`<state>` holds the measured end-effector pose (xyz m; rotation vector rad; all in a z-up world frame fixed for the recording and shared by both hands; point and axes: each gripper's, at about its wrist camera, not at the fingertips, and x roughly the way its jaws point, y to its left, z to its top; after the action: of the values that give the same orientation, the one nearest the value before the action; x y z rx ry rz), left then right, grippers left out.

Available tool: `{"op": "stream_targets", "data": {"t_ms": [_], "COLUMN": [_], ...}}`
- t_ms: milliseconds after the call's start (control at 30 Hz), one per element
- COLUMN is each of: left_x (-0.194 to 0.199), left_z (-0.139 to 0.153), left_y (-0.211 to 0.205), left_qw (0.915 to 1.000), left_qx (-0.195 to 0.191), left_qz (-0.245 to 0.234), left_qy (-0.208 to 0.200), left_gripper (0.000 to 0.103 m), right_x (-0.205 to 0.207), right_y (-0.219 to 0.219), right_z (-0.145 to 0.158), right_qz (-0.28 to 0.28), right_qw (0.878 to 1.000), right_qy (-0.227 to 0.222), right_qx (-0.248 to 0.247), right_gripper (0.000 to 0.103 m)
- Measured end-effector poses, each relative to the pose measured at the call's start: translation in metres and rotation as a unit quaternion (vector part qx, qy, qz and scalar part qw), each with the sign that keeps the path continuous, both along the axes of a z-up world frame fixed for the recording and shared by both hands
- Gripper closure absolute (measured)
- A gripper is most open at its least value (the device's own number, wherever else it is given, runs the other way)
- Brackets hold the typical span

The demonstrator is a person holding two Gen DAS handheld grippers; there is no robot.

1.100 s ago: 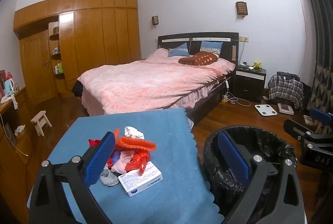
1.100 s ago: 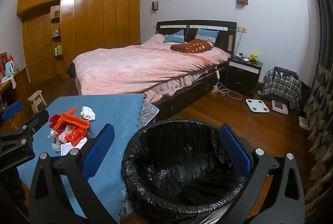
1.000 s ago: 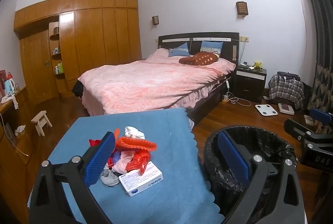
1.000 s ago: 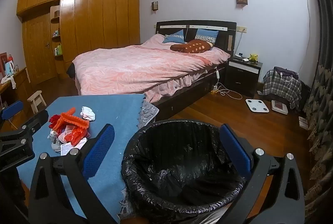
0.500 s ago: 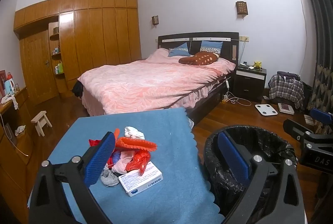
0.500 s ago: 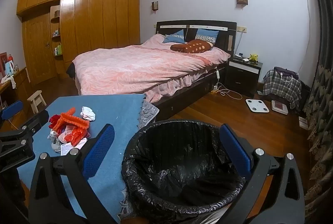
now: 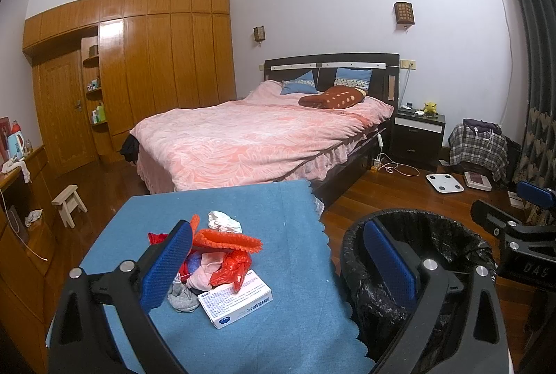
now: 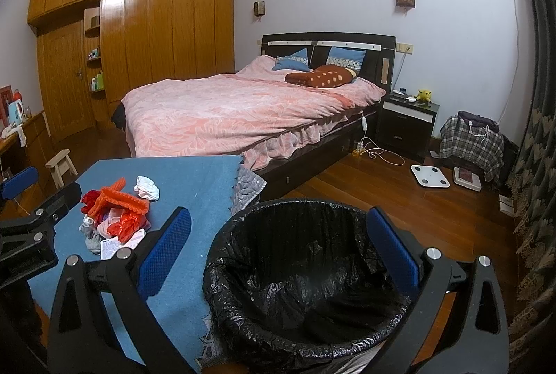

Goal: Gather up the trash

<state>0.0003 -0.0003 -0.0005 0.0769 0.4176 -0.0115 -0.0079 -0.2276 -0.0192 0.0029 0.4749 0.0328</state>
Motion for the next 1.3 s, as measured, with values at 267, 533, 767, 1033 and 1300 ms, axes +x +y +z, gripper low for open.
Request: {"op": "stream_targets", "data": {"t_ms": [267, 533, 767, 1033, 1300], "left_x": [0.0, 0.0, 0.0, 0.0001, 0.0001], "left_z": [0.0002, 0.0002, 0.0002, 0.0002, 0.0001], "left_y": [0.0, 0.0, 0.0001, 0.0001, 0.0002], "left_qw": [1.0, 1.0, 1.0, 1.0, 1.0], "left_qx": [0.0, 0.0, 0.0, 0.0, -0.001], "left_qz": [0.0, -0.001, -0.001, 0.0, 0.0], "left_qy": [0.0, 0.0, 0.0, 0.001, 0.001], "left_gripper": [0.006, 0.006, 0.006, 0.006, 0.006], "right_x": [-0.0002, 0.0019, 0.001, 0.0014, 0.0015], "right_y": [0.0002, 0.0029, 0.0019, 0.0019, 0.0023], "right_z": [-0.0002, -0.0006, -0.0021, -0.0023, -0.0025], "right_qz": [-0.001, 0.0, 0.0, 0.0, 0.0], "right_qw": [1.0, 1.0, 1.0, 1.0, 1.0], "right_qy": [0.0, 0.001, 0.002, 0.002, 0.002], "right_qx": [-0.001, 0.0, -0.001, 0.0, -0.001], "right_gripper": [0.005, 0.005, 0.005, 0.005, 0.005]}}
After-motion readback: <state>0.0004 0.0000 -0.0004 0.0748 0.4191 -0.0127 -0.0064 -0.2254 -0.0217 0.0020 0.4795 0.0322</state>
